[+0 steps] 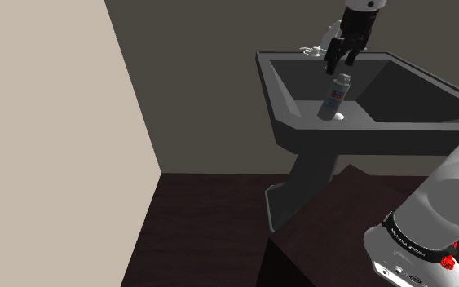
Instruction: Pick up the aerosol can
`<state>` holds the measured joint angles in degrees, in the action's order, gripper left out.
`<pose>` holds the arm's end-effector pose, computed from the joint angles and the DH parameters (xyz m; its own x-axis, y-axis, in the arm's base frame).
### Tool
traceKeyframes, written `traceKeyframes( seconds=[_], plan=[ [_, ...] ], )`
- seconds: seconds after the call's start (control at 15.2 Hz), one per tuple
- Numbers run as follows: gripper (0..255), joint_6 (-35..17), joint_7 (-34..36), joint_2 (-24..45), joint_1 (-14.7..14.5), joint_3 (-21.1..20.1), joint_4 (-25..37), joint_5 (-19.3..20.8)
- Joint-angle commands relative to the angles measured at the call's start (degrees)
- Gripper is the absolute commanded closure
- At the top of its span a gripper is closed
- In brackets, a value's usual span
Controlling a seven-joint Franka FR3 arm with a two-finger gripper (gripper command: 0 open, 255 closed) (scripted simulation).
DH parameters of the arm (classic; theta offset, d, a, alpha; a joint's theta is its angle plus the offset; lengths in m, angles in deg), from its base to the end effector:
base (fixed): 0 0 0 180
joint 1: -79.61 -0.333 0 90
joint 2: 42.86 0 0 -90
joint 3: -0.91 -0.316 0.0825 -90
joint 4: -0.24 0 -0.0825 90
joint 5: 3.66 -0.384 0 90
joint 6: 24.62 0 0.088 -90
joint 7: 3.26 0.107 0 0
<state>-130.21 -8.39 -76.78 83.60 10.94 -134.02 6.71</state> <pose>0.3674 -0.1169 0.5511 0.9934 -0.0850 0.0769 -0.0916 -0.9919 0.0876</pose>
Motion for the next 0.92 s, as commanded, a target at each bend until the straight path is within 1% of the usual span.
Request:
traceKeyframes(
  seconds=[0.0,0.46,0.86],
  plan=[
    [0,-2.11,-0.68,3.02,0.93,1.77,1.12,0.63],
    [0,-8.61,-3.48,13.73,3.71,7.95,5.93,1.20],
    [0,-13.07,-6.74,23.90,5.74,13.05,11.90,-0.87]
  ],
)
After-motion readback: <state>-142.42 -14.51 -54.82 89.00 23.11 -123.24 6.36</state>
